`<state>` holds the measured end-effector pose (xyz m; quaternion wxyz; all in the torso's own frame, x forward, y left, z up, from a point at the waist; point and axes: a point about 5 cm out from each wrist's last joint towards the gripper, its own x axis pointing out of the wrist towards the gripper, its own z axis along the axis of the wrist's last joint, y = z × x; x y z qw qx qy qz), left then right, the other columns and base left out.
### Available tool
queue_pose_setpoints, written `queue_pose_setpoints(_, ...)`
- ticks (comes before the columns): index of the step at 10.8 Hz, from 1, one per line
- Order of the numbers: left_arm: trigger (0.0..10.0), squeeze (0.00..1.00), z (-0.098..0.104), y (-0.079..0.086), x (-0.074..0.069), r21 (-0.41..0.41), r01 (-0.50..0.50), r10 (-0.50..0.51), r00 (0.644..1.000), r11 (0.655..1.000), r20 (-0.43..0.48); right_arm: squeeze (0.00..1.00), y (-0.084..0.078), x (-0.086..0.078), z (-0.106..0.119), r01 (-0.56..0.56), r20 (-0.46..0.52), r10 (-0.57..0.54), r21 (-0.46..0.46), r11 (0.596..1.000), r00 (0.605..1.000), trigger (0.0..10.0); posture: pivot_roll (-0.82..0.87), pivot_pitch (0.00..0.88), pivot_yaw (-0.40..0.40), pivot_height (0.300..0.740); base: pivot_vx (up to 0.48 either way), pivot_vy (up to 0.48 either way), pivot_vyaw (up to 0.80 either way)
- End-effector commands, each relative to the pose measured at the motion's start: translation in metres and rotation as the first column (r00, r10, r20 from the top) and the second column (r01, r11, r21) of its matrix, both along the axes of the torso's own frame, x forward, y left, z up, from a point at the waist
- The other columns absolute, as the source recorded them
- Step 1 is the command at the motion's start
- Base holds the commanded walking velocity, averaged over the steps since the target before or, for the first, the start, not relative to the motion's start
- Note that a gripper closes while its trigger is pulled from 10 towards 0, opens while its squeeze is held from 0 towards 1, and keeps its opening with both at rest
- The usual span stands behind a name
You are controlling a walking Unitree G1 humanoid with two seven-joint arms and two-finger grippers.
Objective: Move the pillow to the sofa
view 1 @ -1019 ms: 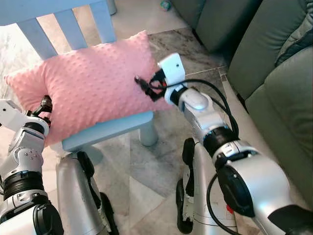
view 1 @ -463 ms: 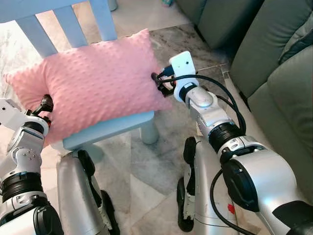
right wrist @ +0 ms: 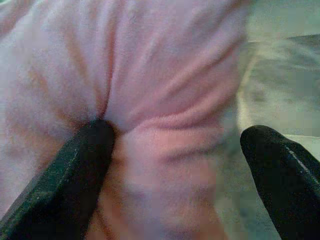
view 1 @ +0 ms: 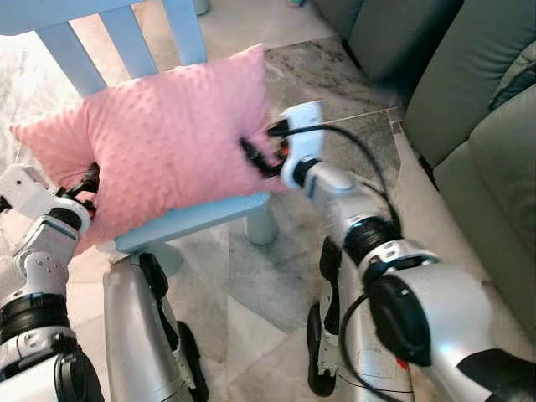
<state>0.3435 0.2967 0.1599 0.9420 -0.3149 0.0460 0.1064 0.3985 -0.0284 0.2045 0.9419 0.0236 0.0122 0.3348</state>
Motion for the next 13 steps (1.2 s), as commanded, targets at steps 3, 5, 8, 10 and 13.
queue_pose_setpoints(3,4.0,0.0,-0.033,-0.037,0.007,-0.246,0.11,-0.126,0.991,0.963,-0.048,0.0,0.021,-0.019,-0.034,-0.189,-0.116,0.187,-0.01,0.982,0.975,10.0,-0.02,0.462,-0.009,0.408,0.0,0.0,0.0)
queue_pose_setpoints(5,0.0,0.0,-0.033,-0.047,0.01,-0.351,0.14,-0.145,0.989,0.926,0.012,0.0,0.021,-0.024,-0.042,-0.232,-0.126,0.228,-0.017,0.973,0.965,0.0,-0.03,0.465,-0.007,0.408,0.0,0.0,0.0)
queue_pose_setpoints(8,0.0,0.0,-0.035,-0.05,0.007,-0.384,0.163,-0.163,0.986,0.909,0.032,0.0,0.013,-0.023,-0.046,-0.215,-0.115,0.211,-0.02,0.976,0.971,0.0,-0.02,0.462,-0.005,0.408,0.0,0.0,0.0)
queue_pose_setpoints(10,0.0,0.0,-0.04,-0.048,0.004,-0.395,0.152,-0.152,0.988,0.906,0.033,0.0,0.007,-0.021,-0.048,-0.177,-0.103,0.173,-0.023,0.984,0.979,0.0,-0.03,0.448,0.0,0.408,0.0,0.0,0.0)
queue_pose_setpoints(13,0.0,0.0,-0.041,-0.049,0.001,-0.389,0.157,-0.15,0.987,0.908,0.048,0.0,0.003,-0.019,-0.046,-0.146,-0.08,0.143,-0.035,0.989,0.986,0.0,-0.03,0.414,0.0,0.408,0.0,0.0,0.0)
